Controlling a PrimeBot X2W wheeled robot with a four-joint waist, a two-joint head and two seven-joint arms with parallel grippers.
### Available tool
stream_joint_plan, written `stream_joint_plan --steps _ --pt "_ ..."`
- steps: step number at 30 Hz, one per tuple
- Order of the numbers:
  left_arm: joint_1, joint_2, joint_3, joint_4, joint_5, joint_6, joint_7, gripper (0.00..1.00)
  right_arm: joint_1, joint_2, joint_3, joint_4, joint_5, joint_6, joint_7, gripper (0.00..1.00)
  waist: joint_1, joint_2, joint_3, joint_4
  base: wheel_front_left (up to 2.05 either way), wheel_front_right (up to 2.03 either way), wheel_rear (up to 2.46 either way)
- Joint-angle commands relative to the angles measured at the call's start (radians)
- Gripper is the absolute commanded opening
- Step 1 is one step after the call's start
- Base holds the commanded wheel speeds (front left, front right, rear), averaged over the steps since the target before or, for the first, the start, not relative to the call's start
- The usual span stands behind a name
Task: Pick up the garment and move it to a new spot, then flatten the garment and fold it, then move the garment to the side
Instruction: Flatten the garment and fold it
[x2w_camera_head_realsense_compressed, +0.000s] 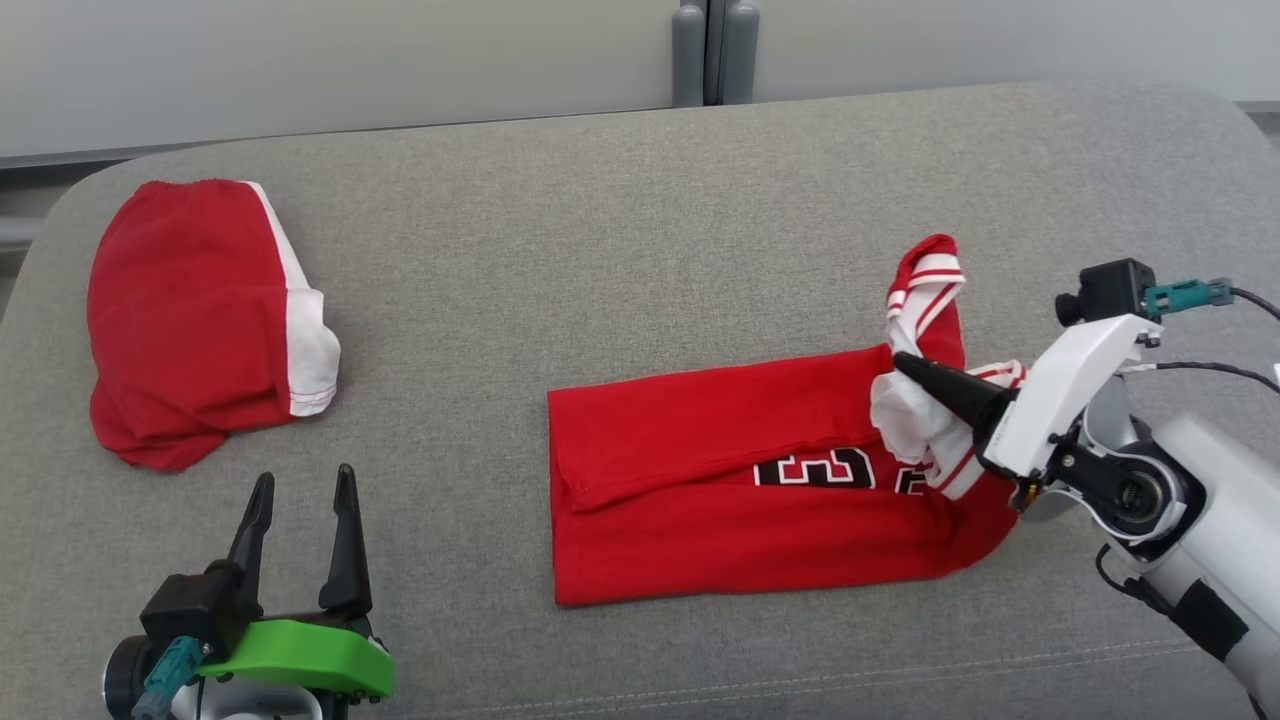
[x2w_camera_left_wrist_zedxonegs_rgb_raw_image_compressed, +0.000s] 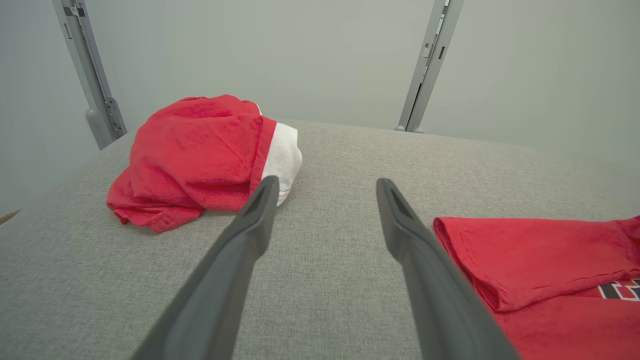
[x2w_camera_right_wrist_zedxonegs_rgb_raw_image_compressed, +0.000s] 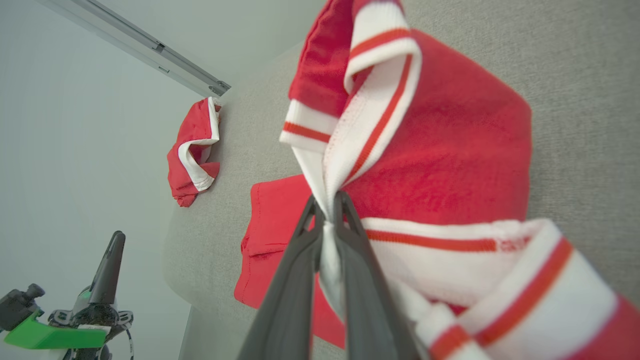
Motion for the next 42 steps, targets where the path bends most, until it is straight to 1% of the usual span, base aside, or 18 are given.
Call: stream_joint_plan --steps 1,4,9,18,23,24,25,31,37,42 --pt "-0.016 0.002 -0.002 0.004 -0.007 -0.002 -0.002 1.00 0.000 0.017 0.007 -0.011 0.010 0.000 0.005 0.00 0.0000 0.0000 0.001 0.009 0.00 0.00 0.00" --pt "-0.020 0.002 -0.009 0.005 -0.007 -0.002 -0.002 1.00 -0.010 0.035 0.018 -0.017 0.006 0.000 0.010 0.00 0.0000 0.0000 0.000 0.017 0.00 0.00 0.00" --pt "-0.026 0.002 -0.027 0.009 -0.012 -0.002 -0.002 1.00 -0.027 0.094 0.047 -0.018 0.003 0.000 0.015 0.00 0.0000 0.0000 -0.002 0.037 0.00 0.00 0.00" --pt "-0.043 0.002 -0.061 0.008 -0.018 -0.002 -0.002 1.00 -0.047 0.209 0.090 0.028 -0.001 0.000 -0.006 0.00 0.0000 0.0000 -0.001 0.069 0.00 0.00 0.00" --pt "-0.053 0.002 -0.082 0.012 -0.026 0.001 -0.002 1.00 -0.060 0.268 0.109 0.086 -0.010 0.000 -0.028 0.00 0.0000 0.0000 0.005 0.086 0.00 0.00 0.00" --pt "-0.056 0.002 -0.084 0.012 -0.027 0.001 -0.002 1.00 -0.062 0.279 0.113 0.104 -0.013 0.000 -0.033 0.00 0.0000 0.0000 0.006 0.089 0.00 0.00 0.00" --pt "-0.061 0.002 -0.089 0.013 -0.030 0.003 -0.002 1.00 -0.068 0.304 0.119 0.137 -0.018 0.000 -0.043 0.00 0.0000 0.0000 0.008 0.094 0.00 0.00 0.00" --pt "-0.069 0.002 -0.111 0.016 -0.043 0.010 -0.002 1.00 -0.096 0.371 0.135 0.240 -0.038 0.000 -0.074 0.00 0.0000 0.0000 0.016 0.108 0.00 0.00 0.00" --pt "-0.080 0.002 -0.135 0.021 -0.057 0.016 -0.002 1.00 -0.121 0.427 0.146 0.326 -0.052 0.000 -0.104 0.00 0.0000 0.0000 0.022 0.126 0.00 0.00 0.00" --pt "-0.092 0.002 -0.153 0.028 -0.064 0.016 -0.002 1.00 -0.134 0.455 0.155 0.377 -0.060 0.000 -0.121 0.00 0.0000 0.0000 0.028 0.144 0.00 0.00 0.00"
